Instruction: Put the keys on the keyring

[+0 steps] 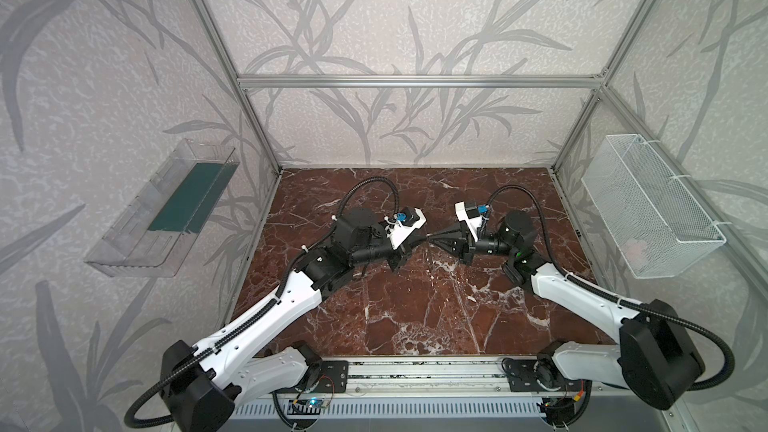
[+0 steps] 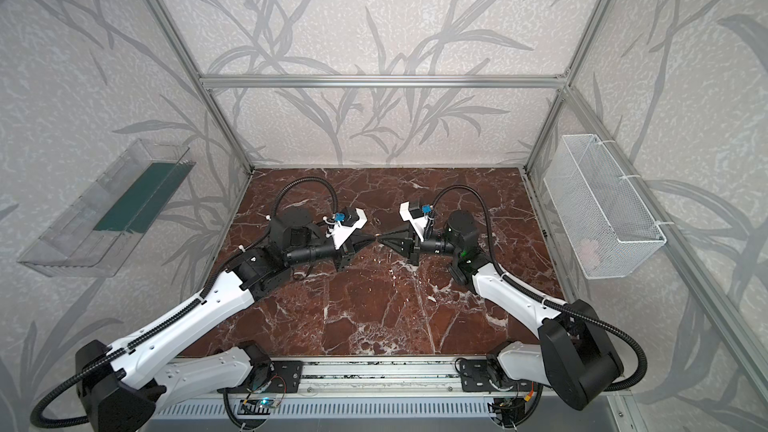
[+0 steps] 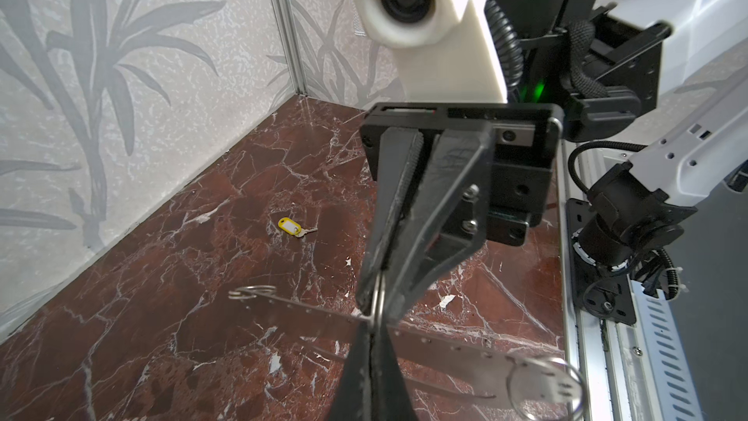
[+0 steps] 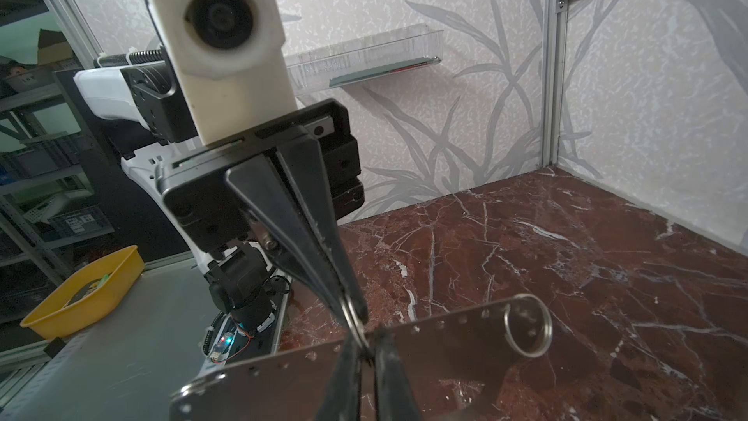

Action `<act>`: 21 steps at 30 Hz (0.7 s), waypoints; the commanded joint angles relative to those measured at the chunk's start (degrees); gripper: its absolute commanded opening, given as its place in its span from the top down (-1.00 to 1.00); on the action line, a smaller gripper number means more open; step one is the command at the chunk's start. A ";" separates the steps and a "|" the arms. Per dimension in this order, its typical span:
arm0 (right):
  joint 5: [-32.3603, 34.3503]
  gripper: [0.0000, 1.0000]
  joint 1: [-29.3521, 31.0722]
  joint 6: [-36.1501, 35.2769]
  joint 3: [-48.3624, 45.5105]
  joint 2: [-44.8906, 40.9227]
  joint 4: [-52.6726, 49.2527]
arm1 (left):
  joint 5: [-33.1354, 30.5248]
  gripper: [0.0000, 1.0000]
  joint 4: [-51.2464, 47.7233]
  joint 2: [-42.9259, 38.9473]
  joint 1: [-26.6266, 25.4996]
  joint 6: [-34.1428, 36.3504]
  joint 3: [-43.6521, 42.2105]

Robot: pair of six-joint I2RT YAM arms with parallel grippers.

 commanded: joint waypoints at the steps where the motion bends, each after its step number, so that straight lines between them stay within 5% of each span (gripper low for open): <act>1: 0.09 0.57 -0.01 -4.40 2.02 -2.35 -7.05 | 0.61 1.00 -3.36 0.43 0.09 2.59 3.84; 21: 5.93 0.11 -0.91 -19.53 7.62 -7.82 -29.06 | -4.54 1.00 -35.67 12.35 -0.01 10.16 22.99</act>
